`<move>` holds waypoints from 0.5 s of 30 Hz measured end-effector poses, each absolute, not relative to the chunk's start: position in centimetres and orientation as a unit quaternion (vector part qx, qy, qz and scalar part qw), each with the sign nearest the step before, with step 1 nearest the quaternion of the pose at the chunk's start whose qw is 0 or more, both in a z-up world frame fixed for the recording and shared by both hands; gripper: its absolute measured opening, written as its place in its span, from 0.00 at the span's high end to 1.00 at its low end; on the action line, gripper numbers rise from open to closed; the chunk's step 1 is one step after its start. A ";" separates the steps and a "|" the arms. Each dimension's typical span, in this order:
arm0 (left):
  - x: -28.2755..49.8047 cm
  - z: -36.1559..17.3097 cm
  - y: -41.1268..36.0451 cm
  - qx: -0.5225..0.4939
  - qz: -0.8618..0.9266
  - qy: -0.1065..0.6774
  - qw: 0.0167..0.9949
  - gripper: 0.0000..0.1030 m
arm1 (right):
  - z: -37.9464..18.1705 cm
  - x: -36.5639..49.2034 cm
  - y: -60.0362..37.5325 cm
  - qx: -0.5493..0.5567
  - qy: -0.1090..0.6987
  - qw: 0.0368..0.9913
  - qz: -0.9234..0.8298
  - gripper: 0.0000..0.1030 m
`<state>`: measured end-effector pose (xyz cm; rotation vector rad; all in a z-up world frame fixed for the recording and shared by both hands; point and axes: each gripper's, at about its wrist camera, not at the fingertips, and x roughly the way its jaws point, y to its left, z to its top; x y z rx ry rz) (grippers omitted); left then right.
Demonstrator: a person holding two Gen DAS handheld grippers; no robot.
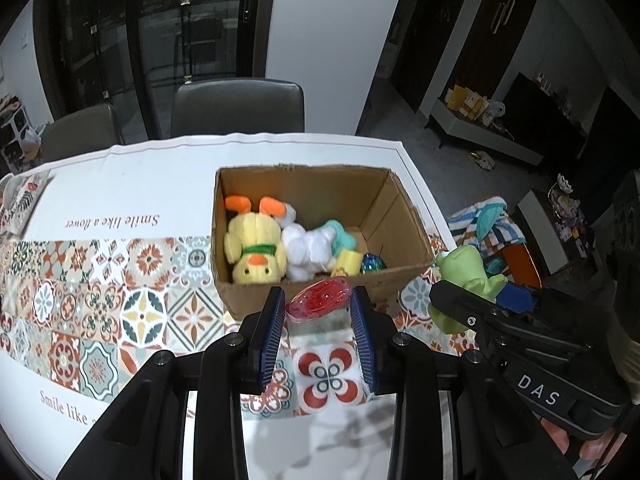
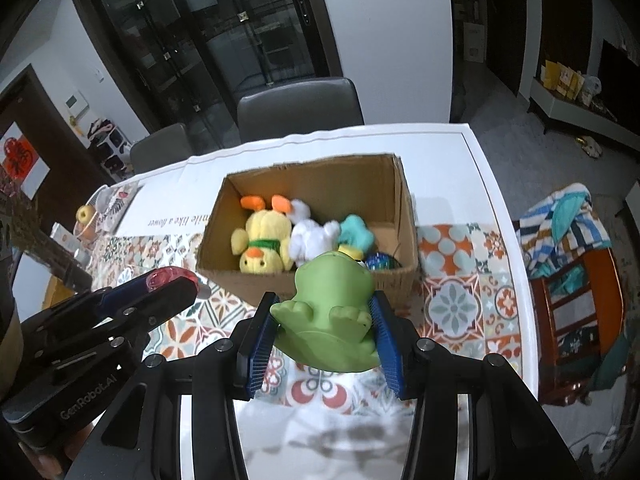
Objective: Organize objects
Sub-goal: 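Carry the frog and red toy over the box with both grippers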
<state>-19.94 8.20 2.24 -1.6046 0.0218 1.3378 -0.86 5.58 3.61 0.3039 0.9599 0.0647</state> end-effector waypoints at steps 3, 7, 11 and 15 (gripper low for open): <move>-20.5 2.2 8.7 -0.660 0.555 0.011 0.505 0.67 | 4.0 -0.1 5.5 0.144 0.456 0.878 0.032 0.55; -21.4 2.0 9.8 -0.654 0.559 0.018 0.510 0.67 | 4.3 1.3 5.4 0.141 0.455 0.879 0.035 0.55; -22.1 1.7 10.9 -0.650 0.562 0.026 0.511 0.67 | 4.5 2.8 5.3 0.136 0.456 0.879 0.038 0.55; -22.6 0.9 12.2 -0.651 0.557 0.033 0.514 0.67 | 4.4 4.3 5.0 0.131 0.460 0.878 0.038 0.55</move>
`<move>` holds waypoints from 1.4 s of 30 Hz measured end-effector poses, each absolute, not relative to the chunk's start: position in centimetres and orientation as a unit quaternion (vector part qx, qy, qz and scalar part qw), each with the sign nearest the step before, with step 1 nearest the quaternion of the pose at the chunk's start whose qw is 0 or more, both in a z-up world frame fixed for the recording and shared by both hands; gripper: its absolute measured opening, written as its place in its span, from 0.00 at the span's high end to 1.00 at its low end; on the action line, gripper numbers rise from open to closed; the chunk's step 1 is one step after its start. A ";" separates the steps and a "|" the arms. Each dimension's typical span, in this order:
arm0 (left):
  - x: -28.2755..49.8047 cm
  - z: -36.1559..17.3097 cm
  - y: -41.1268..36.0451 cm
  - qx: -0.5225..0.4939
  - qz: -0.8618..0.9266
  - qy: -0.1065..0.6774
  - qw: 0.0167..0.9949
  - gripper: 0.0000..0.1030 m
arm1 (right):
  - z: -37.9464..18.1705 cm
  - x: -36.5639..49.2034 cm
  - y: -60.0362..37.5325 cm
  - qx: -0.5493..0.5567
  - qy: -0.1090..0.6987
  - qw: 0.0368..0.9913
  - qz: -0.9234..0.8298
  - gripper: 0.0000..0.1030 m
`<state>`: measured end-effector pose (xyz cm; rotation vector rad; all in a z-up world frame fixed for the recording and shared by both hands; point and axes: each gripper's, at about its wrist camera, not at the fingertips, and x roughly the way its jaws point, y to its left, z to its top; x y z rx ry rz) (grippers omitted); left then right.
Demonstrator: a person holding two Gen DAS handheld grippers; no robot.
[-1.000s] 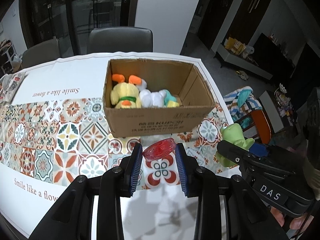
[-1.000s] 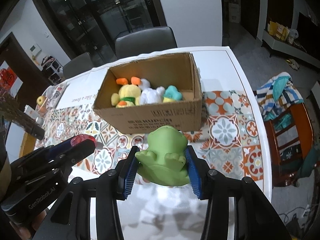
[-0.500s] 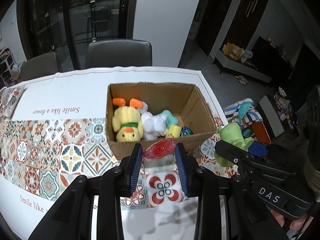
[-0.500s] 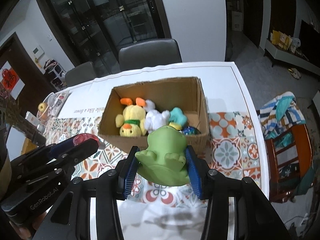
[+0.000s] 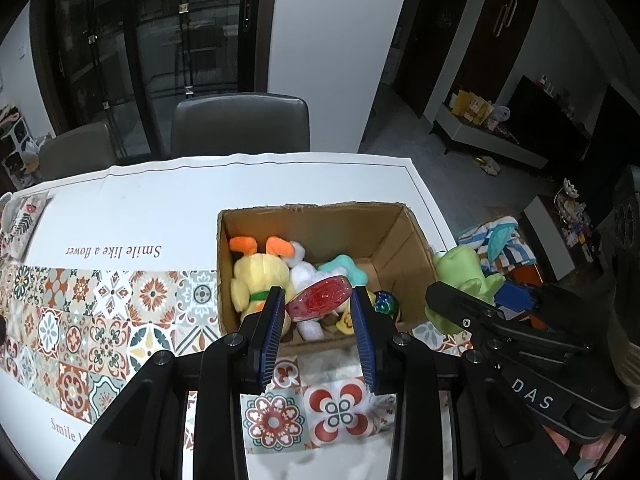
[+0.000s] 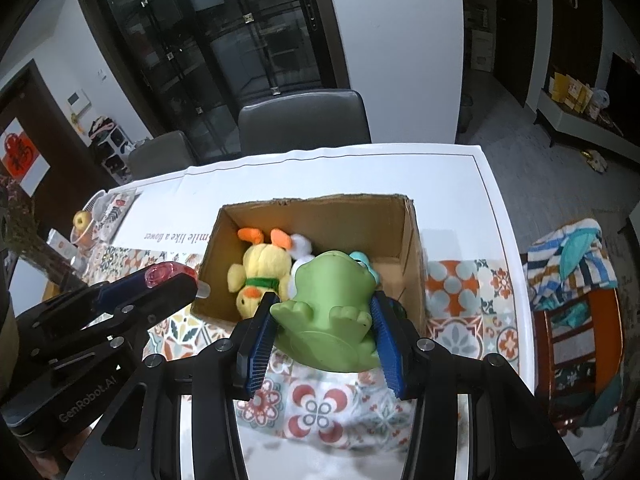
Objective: Organize objects
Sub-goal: 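Carry the frog and red toy over the box with both grippers, then open both grippers to drop the frog and red toy into the box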
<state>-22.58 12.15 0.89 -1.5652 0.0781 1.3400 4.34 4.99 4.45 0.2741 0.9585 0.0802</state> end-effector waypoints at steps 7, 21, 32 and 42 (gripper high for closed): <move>-23.0 -0.6 14.4 -0.656 0.545 0.052 0.520 0.67 | 3.3 6.9 4.7 0.125 0.475 0.870 0.042 0.55; -22.4 -5.0 17.4 -0.676 0.515 0.097 0.518 0.61 | -0.9 10.7 4.8 0.104 0.522 0.846 0.035 0.55; -23.8 -5.4 16.6 -0.668 0.535 0.123 0.502 0.36 | -1.4 11.5 5.1 0.107 0.528 0.842 0.029 0.41; -24.3 -4.1 14.1 -0.658 0.555 0.132 0.491 0.23 | 0.4 9.0 5.7 0.093 0.522 0.848 -0.001 0.37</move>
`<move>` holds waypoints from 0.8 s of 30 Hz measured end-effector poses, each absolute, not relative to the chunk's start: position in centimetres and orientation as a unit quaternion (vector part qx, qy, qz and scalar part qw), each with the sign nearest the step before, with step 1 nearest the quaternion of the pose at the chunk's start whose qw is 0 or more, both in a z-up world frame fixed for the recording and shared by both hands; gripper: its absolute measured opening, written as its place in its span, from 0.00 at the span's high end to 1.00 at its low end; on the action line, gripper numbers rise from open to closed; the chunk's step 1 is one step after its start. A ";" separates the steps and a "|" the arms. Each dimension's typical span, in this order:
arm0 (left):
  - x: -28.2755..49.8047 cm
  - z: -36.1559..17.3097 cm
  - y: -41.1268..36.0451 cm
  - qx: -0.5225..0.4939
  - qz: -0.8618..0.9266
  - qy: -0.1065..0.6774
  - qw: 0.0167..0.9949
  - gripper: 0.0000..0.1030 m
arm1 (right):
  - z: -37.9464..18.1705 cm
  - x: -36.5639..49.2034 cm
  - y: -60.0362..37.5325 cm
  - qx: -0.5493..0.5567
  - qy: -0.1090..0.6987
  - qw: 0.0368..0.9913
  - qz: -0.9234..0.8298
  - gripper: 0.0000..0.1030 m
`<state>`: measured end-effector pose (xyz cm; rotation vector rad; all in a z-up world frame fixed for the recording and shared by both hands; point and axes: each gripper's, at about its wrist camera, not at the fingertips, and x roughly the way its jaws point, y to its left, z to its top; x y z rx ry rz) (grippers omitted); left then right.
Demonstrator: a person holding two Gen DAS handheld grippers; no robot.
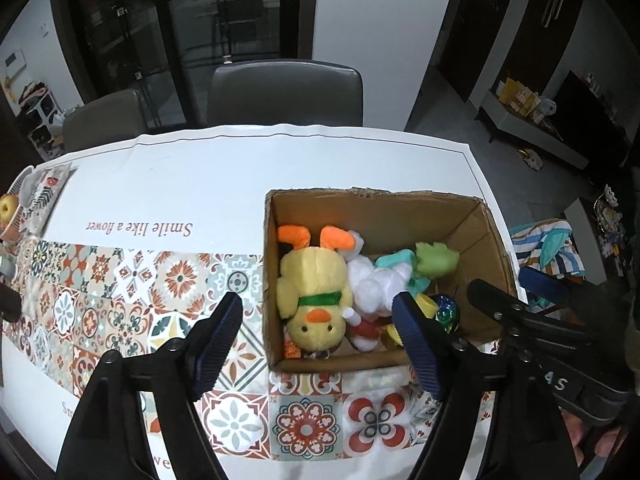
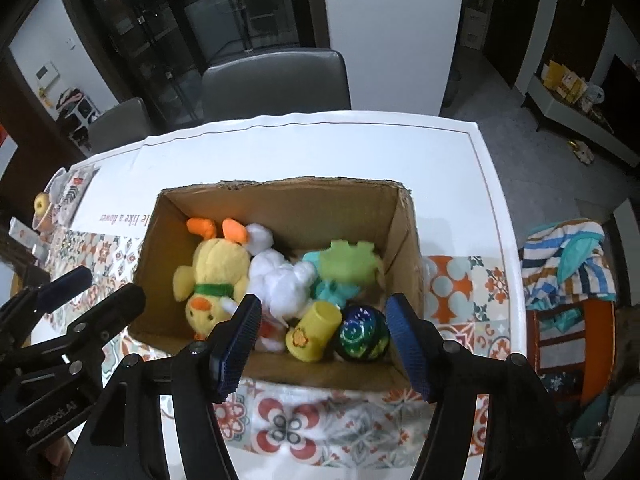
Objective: Organize objects
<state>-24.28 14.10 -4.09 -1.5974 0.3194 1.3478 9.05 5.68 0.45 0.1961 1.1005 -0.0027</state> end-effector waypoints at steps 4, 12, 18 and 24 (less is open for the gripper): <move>-24.1 -3.1 12.7 -0.651 0.561 0.135 0.493 0.15 | 1.5 7.2 5.5 0.096 0.512 0.854 -0.009 0.37; -23.3 -0.9 9.8 -0.640 0.567 0.140 0.499 0.07 | 3.7 2.7 5.0 0.106 0.491 0.864 -0.025 0.27; -22.6 1.2 7.7 -0.624 0.579 0.145 0.504 0.03 | 4.6 -0.5 5.1 0.106 0.485 0.867 -0.032 0.26; -22.0 2.8 5.8 -0.610 0.593 0.149 0.504 0.01 | 4.9 -3.1 5.1 0.109 0.483 0.868 -0.042 0.26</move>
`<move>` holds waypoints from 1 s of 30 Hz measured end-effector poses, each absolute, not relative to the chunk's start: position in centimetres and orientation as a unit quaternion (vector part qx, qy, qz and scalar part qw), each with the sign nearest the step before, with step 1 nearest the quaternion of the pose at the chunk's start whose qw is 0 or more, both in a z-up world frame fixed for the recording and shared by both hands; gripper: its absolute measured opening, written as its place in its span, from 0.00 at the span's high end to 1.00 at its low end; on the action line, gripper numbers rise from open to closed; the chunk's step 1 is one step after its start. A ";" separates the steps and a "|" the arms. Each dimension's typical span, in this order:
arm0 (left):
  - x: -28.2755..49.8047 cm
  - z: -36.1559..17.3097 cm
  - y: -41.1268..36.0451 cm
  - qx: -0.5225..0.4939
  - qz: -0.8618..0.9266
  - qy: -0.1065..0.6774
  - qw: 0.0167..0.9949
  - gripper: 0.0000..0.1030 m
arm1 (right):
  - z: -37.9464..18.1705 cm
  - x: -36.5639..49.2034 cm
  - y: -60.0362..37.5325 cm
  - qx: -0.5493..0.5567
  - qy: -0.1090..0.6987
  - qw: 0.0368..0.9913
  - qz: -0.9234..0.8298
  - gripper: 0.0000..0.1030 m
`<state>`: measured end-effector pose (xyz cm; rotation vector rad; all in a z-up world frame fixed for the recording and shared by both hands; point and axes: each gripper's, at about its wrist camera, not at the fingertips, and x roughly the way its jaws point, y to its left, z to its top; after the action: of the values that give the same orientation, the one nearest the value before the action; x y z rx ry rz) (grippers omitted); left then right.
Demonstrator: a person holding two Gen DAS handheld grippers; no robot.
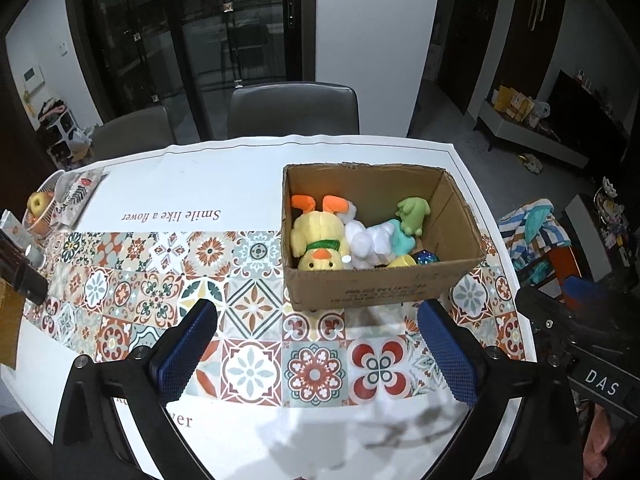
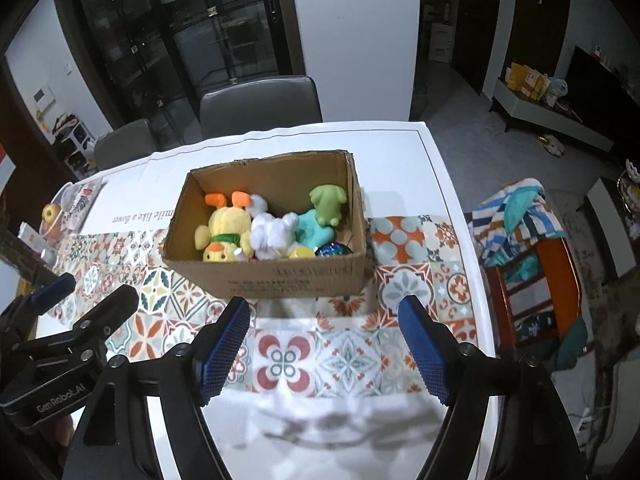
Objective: Organize objects
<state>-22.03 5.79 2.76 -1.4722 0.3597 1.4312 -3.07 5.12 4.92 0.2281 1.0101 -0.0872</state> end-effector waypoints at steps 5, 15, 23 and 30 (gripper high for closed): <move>-21.4 3.5 4.6 -0.602 0.595 0.156 0.509 0.01 | 5.1 -4.7 5.0 0.110 0.479 0.870 -0.048 0.26; -20.9 4.5 3.1 -0.593 0.595 0.158 0.519 0.01 | 5.1 -6.2 5.3 0.107 0.479 0.870 -0.049 0.26; -20.8 4.7 2.6 -0.594 0.592 0.159 0.521 0.01 | 4.9 -6.9 5.5 0.110 0.481 0.868 -0.048 0.26; -20.8 4.7 2.3 -0.595 0.591 0.159 0.521 0.01 | 5.1 -7.2 5.7 0.108 0.481 0.869 -0.045 0.26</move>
<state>-20.83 2.30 4.71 -1.4264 0.3803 1.4155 -7.22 5.67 5.07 0.2265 1.0053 -0.0949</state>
